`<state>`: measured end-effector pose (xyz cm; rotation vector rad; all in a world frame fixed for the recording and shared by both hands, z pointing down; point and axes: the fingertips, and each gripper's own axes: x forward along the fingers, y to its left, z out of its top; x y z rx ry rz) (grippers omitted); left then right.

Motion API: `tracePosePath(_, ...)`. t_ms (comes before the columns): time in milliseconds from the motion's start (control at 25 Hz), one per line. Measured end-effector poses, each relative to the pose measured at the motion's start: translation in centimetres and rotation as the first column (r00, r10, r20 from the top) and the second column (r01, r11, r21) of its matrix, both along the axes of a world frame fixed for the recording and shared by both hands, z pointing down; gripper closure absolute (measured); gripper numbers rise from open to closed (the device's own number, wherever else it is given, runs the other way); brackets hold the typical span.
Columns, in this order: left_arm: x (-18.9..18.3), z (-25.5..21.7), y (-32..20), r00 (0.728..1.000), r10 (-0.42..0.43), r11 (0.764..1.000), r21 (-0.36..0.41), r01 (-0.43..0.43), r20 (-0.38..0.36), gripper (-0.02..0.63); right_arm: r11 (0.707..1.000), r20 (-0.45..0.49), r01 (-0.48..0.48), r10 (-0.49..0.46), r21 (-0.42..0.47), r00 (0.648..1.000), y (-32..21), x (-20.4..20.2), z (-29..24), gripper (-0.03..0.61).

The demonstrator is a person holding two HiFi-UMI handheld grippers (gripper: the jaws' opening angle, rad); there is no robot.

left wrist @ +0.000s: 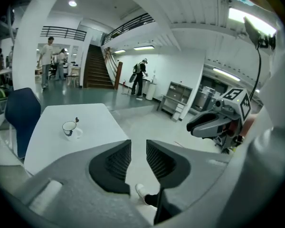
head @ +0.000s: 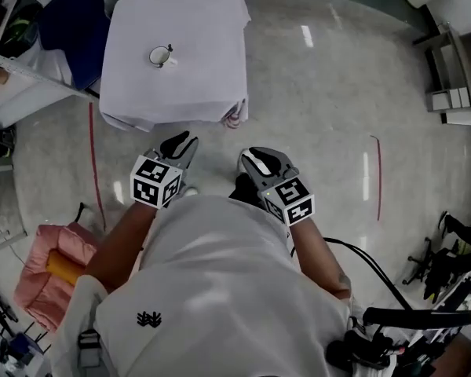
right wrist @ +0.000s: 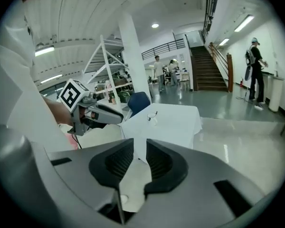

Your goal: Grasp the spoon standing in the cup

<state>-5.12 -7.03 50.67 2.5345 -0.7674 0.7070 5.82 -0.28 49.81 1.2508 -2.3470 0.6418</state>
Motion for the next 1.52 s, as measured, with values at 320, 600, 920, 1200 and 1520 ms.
tracePosePath(320,4.4,0.9,-10.9,0.943,-0.319,0.948,0.055,0.315,0.097,0.525,0.985,-0.011,0.173,-0.173,-0.019,0.985,-8.6,10.4,0.1,0.499)
tracePosePath(600,1.2,4.5,-20.1,0.872,-0.460,0.888,0.097,0.450,0.165,0.518,0.976,0.008,0.204,-0.204,-0.070,0.979,-14.0,10.7,2.2,0.498)
tracePosePath(920,-1.8,9.4,-29.6,0.811,-0.521,0.853,0.169,0.493,0.265,0.462,0.986,-0.014,0.133,-0.135,-0.098,0.991,-19.1,10.5,0.6,0.500)
tracePosePath(1200,-3.8,14.8,-34.7,0.775,-0.526,0.849,0.163,0.503,0.350,0.448,0.987,-0.048,0.074,-0.082,-0.143,0.995,-23.3,11.0,0.4,0.502)
tracePosePath(1520,-4.3,17.5,-37.6,0.752,-0.520,0.852,0.179,0.493,0.405,0.446,0.982,-0.068,0.056,-0.069,-0.183,0.995,-25.4,10.5,1.1,0.503)
